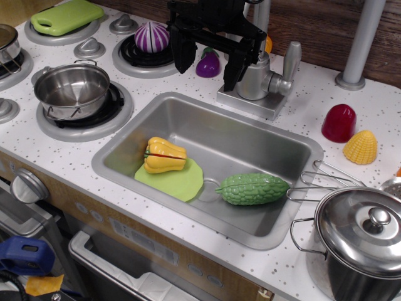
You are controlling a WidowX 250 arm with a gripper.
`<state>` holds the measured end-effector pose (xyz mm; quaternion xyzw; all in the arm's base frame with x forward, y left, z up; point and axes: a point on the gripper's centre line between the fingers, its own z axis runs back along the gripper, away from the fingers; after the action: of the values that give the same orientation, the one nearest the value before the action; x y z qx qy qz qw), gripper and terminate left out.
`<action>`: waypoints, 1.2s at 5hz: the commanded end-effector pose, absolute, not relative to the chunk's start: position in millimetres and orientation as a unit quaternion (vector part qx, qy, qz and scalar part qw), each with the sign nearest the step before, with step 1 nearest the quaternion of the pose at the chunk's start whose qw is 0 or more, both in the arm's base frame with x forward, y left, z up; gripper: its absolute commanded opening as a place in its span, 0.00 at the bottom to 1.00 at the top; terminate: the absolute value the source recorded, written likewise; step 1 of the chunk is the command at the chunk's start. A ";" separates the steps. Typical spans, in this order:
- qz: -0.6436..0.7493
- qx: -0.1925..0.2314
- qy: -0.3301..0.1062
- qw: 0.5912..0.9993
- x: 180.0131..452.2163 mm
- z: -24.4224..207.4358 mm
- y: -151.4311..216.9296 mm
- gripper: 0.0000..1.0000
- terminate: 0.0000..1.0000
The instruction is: Turn faucet front to left
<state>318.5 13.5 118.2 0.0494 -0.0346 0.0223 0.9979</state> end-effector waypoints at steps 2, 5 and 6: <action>0.016 0.055 -0.063 0.996 318.0 119.9 12.5 1.00 0.00; 0.013 0.148 -0.175 0.973 335.0 114.2 24.1 1.00 0.00; 0.019 0.165 -0.194 0.967 346.5 123.0 24.2 1.00 0.00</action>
<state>344.8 25.6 110.7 0.1684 -0.1751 0.0121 0.9700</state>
